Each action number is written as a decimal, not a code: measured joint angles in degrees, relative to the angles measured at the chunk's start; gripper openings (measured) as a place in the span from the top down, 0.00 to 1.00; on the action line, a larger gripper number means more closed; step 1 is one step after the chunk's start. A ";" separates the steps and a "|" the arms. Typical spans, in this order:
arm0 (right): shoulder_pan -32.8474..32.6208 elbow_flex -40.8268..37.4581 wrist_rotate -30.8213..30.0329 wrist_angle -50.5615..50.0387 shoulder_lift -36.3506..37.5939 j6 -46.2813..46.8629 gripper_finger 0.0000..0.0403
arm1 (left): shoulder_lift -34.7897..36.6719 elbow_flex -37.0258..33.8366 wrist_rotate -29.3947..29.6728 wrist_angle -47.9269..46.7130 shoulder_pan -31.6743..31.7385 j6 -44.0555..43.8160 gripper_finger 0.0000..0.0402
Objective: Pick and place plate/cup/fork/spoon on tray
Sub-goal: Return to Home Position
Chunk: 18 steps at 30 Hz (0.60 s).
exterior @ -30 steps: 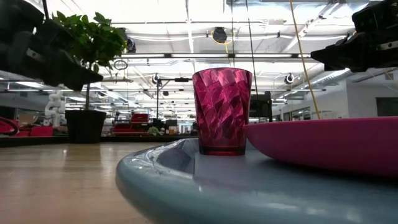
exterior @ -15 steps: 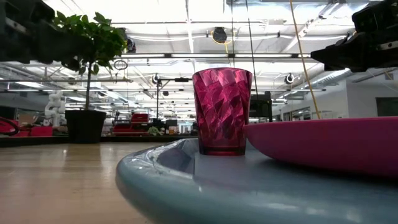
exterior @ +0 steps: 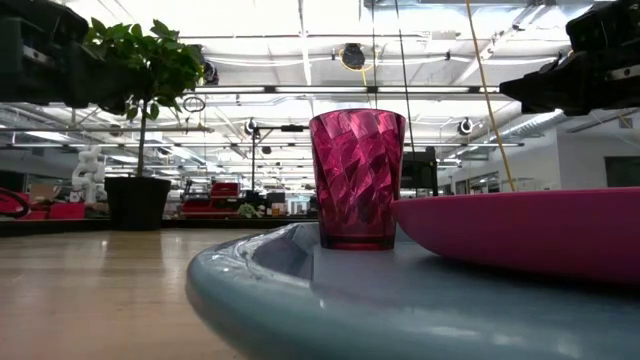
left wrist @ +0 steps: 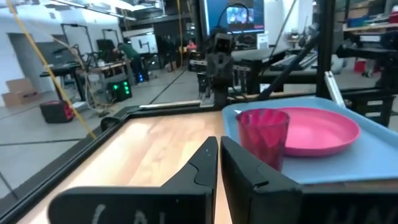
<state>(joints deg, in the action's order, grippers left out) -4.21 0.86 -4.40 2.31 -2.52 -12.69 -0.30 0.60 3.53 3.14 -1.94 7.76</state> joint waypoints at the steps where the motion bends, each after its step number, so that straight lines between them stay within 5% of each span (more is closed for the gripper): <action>1: 0.00 0.00 -0.02 0.00 0.00 0.00 1.00 | -0.01 -0.02 0.00 0.01 0.37 -0.38 0.94; 18: 0.00 0.00 0.00 0.02 0.00 0.00 1.00 | -0.06 0.02 0.07 -1.64 1.27 2.07 0.94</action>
<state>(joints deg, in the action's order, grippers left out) -4.21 0.86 -4.40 2.33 -2.52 -12.69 -0.36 0.62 3.60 1.50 -0.67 9.82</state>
